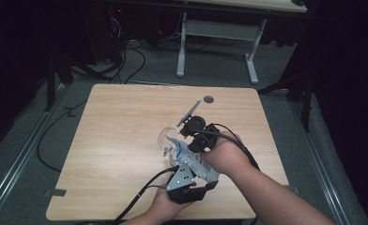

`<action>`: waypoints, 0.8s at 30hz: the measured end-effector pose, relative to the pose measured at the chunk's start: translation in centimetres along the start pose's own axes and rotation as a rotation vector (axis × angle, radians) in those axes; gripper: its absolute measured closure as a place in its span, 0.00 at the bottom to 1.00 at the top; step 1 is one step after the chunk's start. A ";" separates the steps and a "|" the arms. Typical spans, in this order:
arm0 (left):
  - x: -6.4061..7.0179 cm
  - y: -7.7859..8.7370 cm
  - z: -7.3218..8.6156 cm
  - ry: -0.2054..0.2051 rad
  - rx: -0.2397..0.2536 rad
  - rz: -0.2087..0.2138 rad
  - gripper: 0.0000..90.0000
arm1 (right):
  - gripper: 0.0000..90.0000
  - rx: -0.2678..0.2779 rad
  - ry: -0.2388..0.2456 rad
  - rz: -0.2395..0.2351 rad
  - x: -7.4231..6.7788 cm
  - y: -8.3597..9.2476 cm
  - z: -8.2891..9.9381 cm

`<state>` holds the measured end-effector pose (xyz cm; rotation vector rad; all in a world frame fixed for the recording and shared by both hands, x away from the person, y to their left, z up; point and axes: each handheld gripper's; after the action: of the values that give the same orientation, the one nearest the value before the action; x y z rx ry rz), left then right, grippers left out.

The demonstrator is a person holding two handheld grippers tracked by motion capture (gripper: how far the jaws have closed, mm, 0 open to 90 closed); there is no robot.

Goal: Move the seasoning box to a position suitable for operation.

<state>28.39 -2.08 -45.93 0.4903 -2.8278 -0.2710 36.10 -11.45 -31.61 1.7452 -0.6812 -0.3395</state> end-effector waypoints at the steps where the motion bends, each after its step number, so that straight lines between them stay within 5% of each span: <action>1: 0.0 0.0 0.0 0.000 0.000 -0.001 0.64 | 1.00 0.000 -0.004 0.000 0.0 0.0 0.0; 24: -0.1 0.0 0.0 0.000 0.004 -0.001 0.64 | 1.00 0.007 0.000 0.003 -0.1 -0.2 -0.1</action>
<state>28.47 -2.05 -45.91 0.4930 -2.8281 -0.2661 36.14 -11.30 -31.73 1.7502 -0.6860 -0.3357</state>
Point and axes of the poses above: each handheld gripper's, and its own axes: y roughly backward along the jaws, z roughly out of its underside, x roughly to its right, and after that the axes turned 7 degrees about y, right-handed
